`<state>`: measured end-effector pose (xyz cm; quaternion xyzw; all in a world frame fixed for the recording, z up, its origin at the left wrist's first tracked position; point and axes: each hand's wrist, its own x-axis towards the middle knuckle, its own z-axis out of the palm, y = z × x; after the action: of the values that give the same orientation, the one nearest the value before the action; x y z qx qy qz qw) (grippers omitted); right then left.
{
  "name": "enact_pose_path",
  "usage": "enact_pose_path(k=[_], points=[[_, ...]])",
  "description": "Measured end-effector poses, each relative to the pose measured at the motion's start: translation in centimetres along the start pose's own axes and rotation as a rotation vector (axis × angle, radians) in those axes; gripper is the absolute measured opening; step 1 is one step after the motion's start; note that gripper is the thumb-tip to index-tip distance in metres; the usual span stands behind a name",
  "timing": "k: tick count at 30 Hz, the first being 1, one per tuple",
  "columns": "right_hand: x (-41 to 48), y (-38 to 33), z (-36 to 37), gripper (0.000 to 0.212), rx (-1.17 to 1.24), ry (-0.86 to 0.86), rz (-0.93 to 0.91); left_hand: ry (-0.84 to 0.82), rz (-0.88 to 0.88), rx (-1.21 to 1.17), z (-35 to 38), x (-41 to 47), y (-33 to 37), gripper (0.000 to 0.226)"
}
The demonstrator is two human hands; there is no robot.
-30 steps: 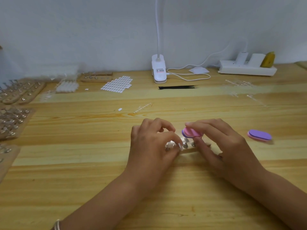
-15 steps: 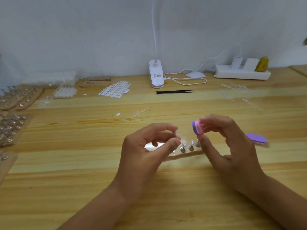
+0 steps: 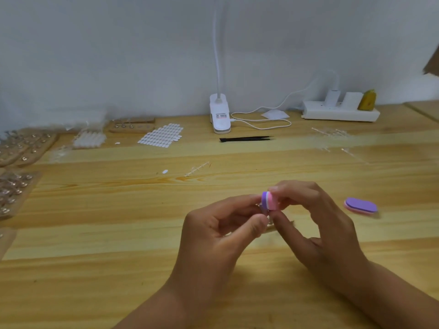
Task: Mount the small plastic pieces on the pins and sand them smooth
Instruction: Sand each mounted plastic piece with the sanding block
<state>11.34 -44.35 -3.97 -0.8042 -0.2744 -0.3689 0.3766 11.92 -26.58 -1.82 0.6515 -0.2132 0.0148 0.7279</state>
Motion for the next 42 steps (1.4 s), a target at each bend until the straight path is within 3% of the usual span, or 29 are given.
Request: enact_pose_path(k=[5, 15, 18, 21, 26, 28, 32, 36, 38, 42], points=[[-0.2, 0.3, 0.1, 0.028, -0.017, -0.002, 0.024, -0.025, -0.005, 0.083, 0.2, -0.1, -0.1, 0.042], [0.1, 0.9, -0.6, 0.023, -0.039, 0.003, 0.054, 0.07, -0.049, 0.224, -0.5, 0.0, 0.0, 0.041], [-0.1, 0.5, -0.4, 0.025, -0.043, 0.003, -0.045, 0.068, -0.015, 0.266, -0.6, 0.1, 0.0, 0.038], [-0.3, 0.4, -0.1, 0.033, -0.067, -0.108, -0.157, 0.025, 0.089, 0.345, -0.6, 0.1, 0.3, 0.03], [0.6, 1.4, -1.1, 0.031, -0.104, -0.052, -0.037, 0.03, 0.071, 0.325, -0.9, 0.0, 0.3, 0.035], [0.4, 0.8, -0.9, 0.031, -0.055, -0.018, -0.067, 0.02, 0.058, 0.316, -0.8, 0.1, 0.4, 0.034], [-0.1, 0.3, -0.5, 0.035, -0.134, -0.143, -0.193, -0.013, 0.098, 0.329, -0.8, 0.1, 0.6, 0.03], [0.5, 1.3, -1.2, 0.033, -0.125, -0.053, -0.022, 0.023, 0.082, 0.277, -1.0, 0.1, 0.6, 0.032], [0.3, 0.4, -0.8, 0.028, -0.064, -0.018, -0.059, 0.01, 0.066, 0.283, -1.0, 0.2, 0.6, 0.033], [-0.1, 0.3, -0.6, 0.032, -0.105, -0.122, -0.133, -0.008, 0.107, 0.341, -1.1, 0.2, 0.6, 0.032]])
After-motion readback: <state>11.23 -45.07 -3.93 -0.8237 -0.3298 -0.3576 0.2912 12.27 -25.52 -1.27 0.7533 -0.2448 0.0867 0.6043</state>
